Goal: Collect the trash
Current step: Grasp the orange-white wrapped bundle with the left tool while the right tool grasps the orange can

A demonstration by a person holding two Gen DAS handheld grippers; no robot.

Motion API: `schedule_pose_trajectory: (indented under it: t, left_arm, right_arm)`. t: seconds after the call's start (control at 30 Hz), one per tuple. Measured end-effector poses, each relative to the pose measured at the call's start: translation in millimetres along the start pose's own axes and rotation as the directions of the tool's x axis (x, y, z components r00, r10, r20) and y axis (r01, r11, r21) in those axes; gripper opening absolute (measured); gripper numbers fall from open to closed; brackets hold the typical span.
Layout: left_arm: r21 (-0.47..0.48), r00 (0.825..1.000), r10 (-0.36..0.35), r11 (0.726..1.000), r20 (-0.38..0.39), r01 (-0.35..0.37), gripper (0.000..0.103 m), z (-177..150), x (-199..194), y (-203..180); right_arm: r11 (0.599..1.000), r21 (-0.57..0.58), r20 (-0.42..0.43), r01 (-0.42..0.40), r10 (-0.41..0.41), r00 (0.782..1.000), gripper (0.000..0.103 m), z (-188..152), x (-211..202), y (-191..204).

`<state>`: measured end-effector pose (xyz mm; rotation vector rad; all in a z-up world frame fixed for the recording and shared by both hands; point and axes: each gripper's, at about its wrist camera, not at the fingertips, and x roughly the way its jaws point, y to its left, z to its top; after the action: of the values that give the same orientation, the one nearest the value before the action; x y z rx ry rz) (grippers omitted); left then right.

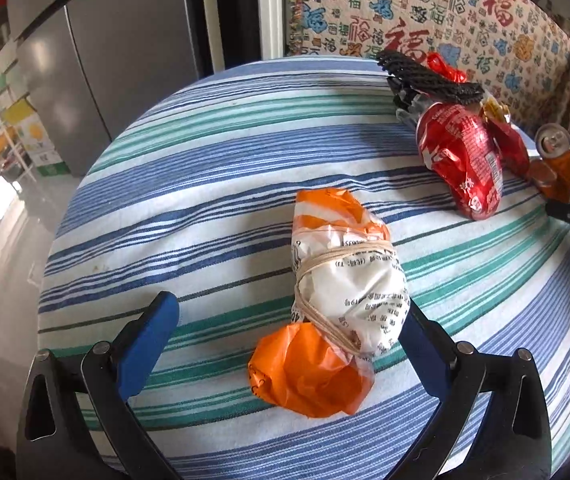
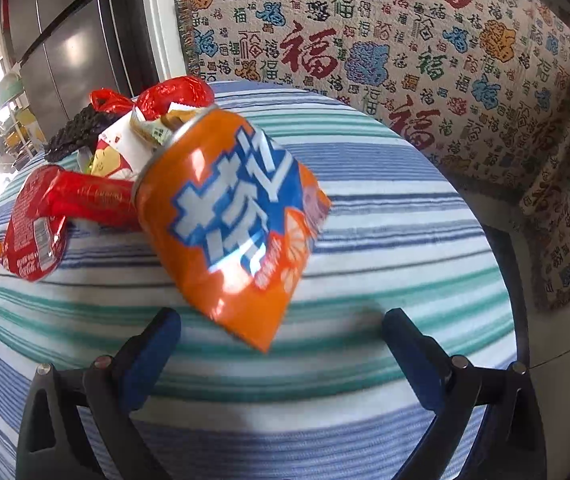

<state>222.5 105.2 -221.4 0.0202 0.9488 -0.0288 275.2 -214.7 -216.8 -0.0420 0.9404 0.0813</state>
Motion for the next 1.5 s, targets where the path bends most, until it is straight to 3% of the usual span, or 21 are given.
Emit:
schedule_pose_trajectory:
  t: [0.1, 0.13, 0.17, 0.3, 0.4, 0.5, 0.6, 0.63, 0.67, 0.7, 0.77, 0.93, 1.5]
  left_arm:
    - [-0.003, 1.000, 0.002, 1.000, 0.001, -0.002, 0.103, 2, 2, -1]
    - [-0.004, 1.000, 0.002, 1.000, 0.001, -0.002, 0.103, 1, 2, -1]
    - [-0.004, 1.000, 0.002, 1.000, 0.001, -0.002, 0.103, 1, 2, -1]
    - [-0.004, 1.000, 0.001, 1.000, 0.001, -0.001, 0.103, 1, 2, -1]
    - [-0.005, 1.000, 0.001, 1.000, 0.001, -0.001, 0.103, 0, 2, -1]
    - [-0.004, 1.000, 0.000, 1.000, 0.001, 0.000, 0.103, 0, 2, -2]
    - [-0.002, 1.000, 0.000, 1.000, 0.001, 0.000, 0.103, -1, 1, -2]
    - [0.000, 1.000, -0.001, 1.000, 0.000, 0.001, 0.103, 0, 1, -2]
    - [0.003, 1.000, -0.003, 1.000, -0.001, 0.003, 0.103, 0, 1, -2]
    - [0.008, 1.000, -0.007, 1.000, -0.003, 0.007, 0.103, 1, 2, -2]
    - [0.013, 1.000, -0.009, 1.000, -0.004, 0.009, 0.103, 1, 2, -1]
    - [0.016, 1.000, -0.011, 1.000, -0.006, 0.011, 0.103, 0, 1, -2]
    - [0.115, 0.997, -0.079, 0.990, -0.028, 0.081, 0.103, -8, -5, -16]
  right_arm:
    - [0.999, 0.039, 0.027, -0.032, 0.031, 0.999, 0.094, 2, -4, -1]
    - [0.998, 0.056, 0.035, -0.042, 0.040, 0.999, 0.074, 2, -6, -1]
    - [0.997, 0.064, 0.042, -0.052, 0.049, 0.998, 0.045, 2, -8, -2]
    - [0.999, 0.021, 0.062, -0.027, 0.026, 0.998, 0.043, -3, -17, 3]
    - [0.997, -0.049, 0.048, -0.063, 0.066, 0.997, 0.042, -16, -28, 6]
    - [0.979, -0.141, 0.022, -0.145, 0.149, 0.989, 0.043, -37, -44, 13]
    - [0.966, -0.198, -0.008, -0.165, 0.166, 0.986, 0.045, -55, -51, 20]
    - [0.967, -0.196, -0.017, -0.165, 0.164, 0.986, 0.059, -58, -49, 20]
    - [0.968, -0.188, -0.009, -0.165, 0.166, 0.986, 0.083, -59, -48, 21]
    - [0.971, -0.175, -0.025, -0.161, 0.160, 0.987, 0.091, -60, -45, 22]
    - [0.973, -0.180, -0.026, -0.143, 0.141, 0.990, 0.098, -60, -42, 28]
    - [0.980, -0.163, -0.014, -0.109, 0.109, 0.994, 0.103, -50, -33, 36]
    - [0.990, -0.117, -0.006, -0.073, 0.073, 0.997, 0.103, -45, -24, 12]
